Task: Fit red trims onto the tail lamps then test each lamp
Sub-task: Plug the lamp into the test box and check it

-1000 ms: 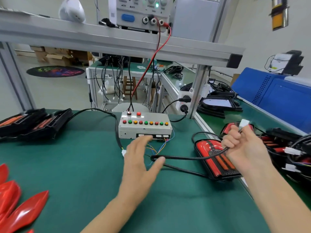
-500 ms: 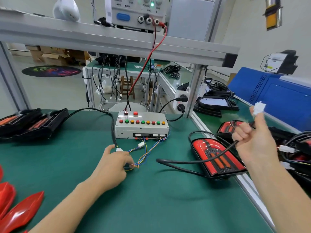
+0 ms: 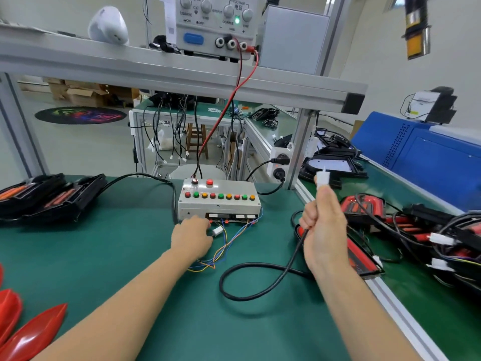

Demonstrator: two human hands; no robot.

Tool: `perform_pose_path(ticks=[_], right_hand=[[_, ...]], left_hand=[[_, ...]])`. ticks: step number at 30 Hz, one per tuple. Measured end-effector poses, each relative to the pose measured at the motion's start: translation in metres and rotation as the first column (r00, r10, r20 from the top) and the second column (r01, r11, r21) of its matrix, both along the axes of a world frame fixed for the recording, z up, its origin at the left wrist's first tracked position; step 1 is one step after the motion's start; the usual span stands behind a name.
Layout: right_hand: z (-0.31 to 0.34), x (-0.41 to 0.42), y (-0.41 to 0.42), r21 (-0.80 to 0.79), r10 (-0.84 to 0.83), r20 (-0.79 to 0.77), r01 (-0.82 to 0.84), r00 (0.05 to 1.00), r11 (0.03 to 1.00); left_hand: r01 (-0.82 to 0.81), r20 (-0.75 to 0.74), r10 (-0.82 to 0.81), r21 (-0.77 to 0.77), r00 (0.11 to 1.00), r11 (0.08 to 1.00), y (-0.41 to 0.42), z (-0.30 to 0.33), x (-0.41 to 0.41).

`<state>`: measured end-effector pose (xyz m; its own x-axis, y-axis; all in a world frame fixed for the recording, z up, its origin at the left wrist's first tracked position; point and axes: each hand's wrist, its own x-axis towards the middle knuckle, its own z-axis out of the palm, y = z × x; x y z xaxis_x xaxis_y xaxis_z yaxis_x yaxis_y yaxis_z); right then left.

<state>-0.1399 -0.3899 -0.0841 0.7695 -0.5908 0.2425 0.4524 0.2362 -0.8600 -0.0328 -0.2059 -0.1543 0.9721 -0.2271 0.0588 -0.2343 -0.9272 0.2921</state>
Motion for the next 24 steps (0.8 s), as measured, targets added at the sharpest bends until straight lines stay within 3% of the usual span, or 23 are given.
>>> perform_pose_path(ticks=[5,6,8,10,12,13,15,24], right_hand=[[-0.008,0.002,0.01,0.039,-0.001,-0.003,0.001,1.0,0.999],[-0.01,0.001,0.011,0.047,-0.004,-0.009,0.004,1.0,0.999],[-0.015,0.0,0.012,0.046,-0.008,-0.019,0.009,1.0,0.999],[-0.02,0.001,0.012,0.028,-0.001,-0.017,0.001,1.0,1.0],[-0.025,0.003,0.015,-0.026,0.008,-0.018,-0.008,1.0,1.0],[-0.027,0.004,0.017,-0.058,0.005,-0.02,-0.006,1.0,0.998],[-0.031,0.006,0.02,-0.148,-0.008,-0.021,0.005,1.0,0.989],[-0.046,0.009,0.025,-0.417,0.138,-0.022,-0.134,0.99,0.899]], left_hand=[[0.022,0.096,-0.029,0.074,0.995,0.997,-0.004,-0.002,0.007],[0.023,0.112,-0.024,0.009,0.993,1.0,-0.002,0.001,0.006],[0.031,0.112,0.003,-0.307,0.994,0.951,0.006,0.009,0.002],[0.096,0.096,-0.041,-0.687,0.995,0.721,0.013,0.02,-0.008],[0.175,0.102,-0.176,-0.866,0.979,0.469,0.016,0.033,-0.024],[0.194,0.102,-0.24,-0.896,0.965,0.4,0.015,0.037,-0.032],[0.196,0.086,-0.306,-0.916,0.948,0.35,0.013,0.04,-0.044],[0.096,0.005,-0.281,-0.946,0.96,0.31,0.009,0.038,-0.056]])
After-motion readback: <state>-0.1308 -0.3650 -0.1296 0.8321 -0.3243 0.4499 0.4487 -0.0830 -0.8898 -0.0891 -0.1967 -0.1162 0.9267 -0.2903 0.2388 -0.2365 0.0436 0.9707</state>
